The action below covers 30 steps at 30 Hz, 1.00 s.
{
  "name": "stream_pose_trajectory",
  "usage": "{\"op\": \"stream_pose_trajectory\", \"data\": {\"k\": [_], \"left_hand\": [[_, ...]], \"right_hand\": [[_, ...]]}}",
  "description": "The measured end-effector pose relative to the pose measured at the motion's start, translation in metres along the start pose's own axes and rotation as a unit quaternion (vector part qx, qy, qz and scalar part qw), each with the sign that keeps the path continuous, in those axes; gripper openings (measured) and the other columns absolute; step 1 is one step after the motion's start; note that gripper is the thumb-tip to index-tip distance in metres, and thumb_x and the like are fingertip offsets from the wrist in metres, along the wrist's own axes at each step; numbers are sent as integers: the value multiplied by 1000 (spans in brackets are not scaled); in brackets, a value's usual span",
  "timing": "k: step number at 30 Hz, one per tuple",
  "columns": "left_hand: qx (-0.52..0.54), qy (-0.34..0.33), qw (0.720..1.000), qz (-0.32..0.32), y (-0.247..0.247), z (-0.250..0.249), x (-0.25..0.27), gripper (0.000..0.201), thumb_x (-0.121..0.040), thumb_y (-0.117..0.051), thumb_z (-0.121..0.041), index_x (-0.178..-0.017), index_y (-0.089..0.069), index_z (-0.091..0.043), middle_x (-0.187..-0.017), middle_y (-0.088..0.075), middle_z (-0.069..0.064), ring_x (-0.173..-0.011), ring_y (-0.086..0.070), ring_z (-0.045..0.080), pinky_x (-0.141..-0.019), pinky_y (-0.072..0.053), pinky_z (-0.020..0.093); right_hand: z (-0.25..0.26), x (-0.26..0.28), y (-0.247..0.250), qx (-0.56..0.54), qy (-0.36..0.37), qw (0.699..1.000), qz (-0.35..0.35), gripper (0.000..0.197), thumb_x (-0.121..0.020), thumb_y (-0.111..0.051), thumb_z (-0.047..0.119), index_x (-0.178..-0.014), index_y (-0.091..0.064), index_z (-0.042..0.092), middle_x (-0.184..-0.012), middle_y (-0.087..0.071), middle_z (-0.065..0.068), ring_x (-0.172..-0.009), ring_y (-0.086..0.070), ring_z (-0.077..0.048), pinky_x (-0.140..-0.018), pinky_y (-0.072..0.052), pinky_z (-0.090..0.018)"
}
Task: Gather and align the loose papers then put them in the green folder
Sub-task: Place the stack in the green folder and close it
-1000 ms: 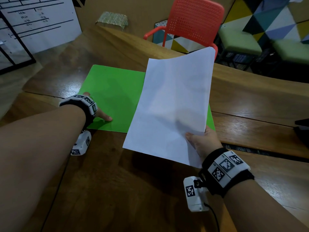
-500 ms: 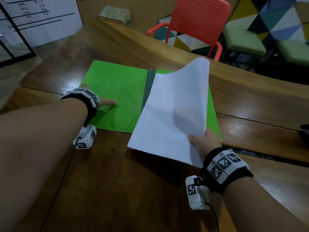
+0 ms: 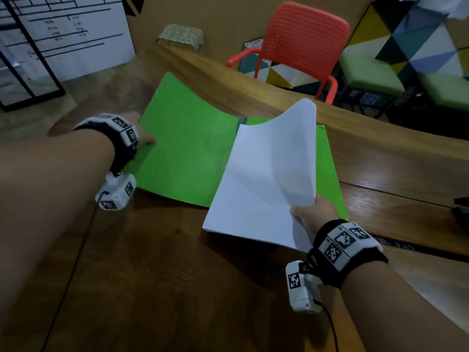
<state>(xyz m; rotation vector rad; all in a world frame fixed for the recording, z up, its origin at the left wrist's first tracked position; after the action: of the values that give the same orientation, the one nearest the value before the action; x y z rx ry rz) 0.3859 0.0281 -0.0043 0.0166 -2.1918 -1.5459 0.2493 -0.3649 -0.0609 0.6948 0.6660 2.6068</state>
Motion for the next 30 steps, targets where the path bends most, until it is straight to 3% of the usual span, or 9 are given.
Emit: {"op": "stream_pose_trajectory", "data": {"k": [5, 10, 14, 17, 19, 21, 22, 25, 30], "left_hand": [[46, -124, 991, -11, 49, -56, 58, 39, -91, -52, -25, -123, -45, -5, -122, -56, 19, -108, -56, 35, -93, -47, 46], [7, -209, 977, 42, 60, -103, 137, 43, -92, -46, -17, -133, -36, -8, -129, -51, 17, -110, -54, 34, -95, -47, 48], [14, -238, 969, 64, 53, -119, 207, 30, -91, -43, -10, -120, -39, -10, -105, -55, 10, -86, -55, 25, -69, -48, 35], [44, -239, 965, 94, 43, -116, 255, 22, -90, -43, -9, -111, -36, -14, -90, -53, 5, -72, -56, 19, -45, -53, 26], [71, -242, 958, 135, 32, -112, 283, 26, -89, -44, -7, -113, -36, -14, -92, -55, 7, -74, -62, 22, -51, -56, 28], [88, -243, 951, 172, 22, -105, 307, 32, -88, -44, -4, -118, -36, -13, -100, -58, 14, -83, -66, 33, -63, -58, 41], [94, -243, 948, 186, 18, -101, 316, 35, -87, -44, -4, -120, -36, -13, -99, -58, 17, -81, -66, 36, -62, -58, 44], [117, -235, 941, 215, 8, -85, 336, 37, -85, -45, -3, -118, -35, -16, -90, -59, 16, -69, -62, 33, -56, -55, 39], [114, -212, 953, 183, -2, -55, 344, 41, -81, -50, -3, -114, -35, -22, -86, -60, 13, -70, -65, 32, -59, -57, 39]], "right_hand": [[-3, 14, 23, 12, -12, 1000, -13, 29, -74, -63, -2, -102, -62, 6, -94, -64, -15, -97, -63, -37, -90, -52, -49], [-3, 44, 52, 40, -16, 999, -25, 35, -78, -61, -2, -113, -60, -2, -97, -62, -15, -98, -61, -36, -90, -52, -46], [-20, 73, 76, 61, -25, 998, -25, 35, -81, -62, 8, -115, -56, 0, -99, -61, -15, -90, -58, -31, -84, -52, -38], [-39, 100, 84, 69, -42, 997, -20, 34, -80, -69, 17, -105, -58, -2, -102, -64, -18, -95, -61, -34, -87, -53, -42], [-54, 116, 84, 62, -63, 996, -12, 35, -80, -68, 9, -111, -58, -5, -108, -63, -20, -104, -59, -37, -90, -51, -41], [-70, 134, 78, 78, -74, 994, 23, 34, -81, -64, 6, -113, -57, -2, -109, -62, -17, -106, -58, -36, -89, -49, -39], [-78, 142, 73, 80, -75, 993, 45, 33, -81, -64, 6, -112, -58, 1, -106, -63, -16, -102, -59, -35, -89, -50, -41], [-88, 169, 60, 63, -49, 993, 90, 28, -81, -61, -1, -108, -59, 6, -94, -61, -12, -88, -58, -28, -82, -50, -38], [-101, 203, 34, 80, -30, 987, 136, 35, -79, -62, -5, -115, -60, -1, -101, -61, -15, -101, -56, -28, -92, -46, -38]]}}
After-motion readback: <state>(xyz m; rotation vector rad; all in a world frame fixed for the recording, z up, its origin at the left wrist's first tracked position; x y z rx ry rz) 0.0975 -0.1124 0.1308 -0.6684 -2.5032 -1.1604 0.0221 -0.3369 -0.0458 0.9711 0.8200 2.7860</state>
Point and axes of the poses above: each hand's wrist, its own x-axis away from the middle knuckle, its own y-axis out of the back of the hand, z = x × y, the point moved 7 cm from there along -x, towards the middle knuckle
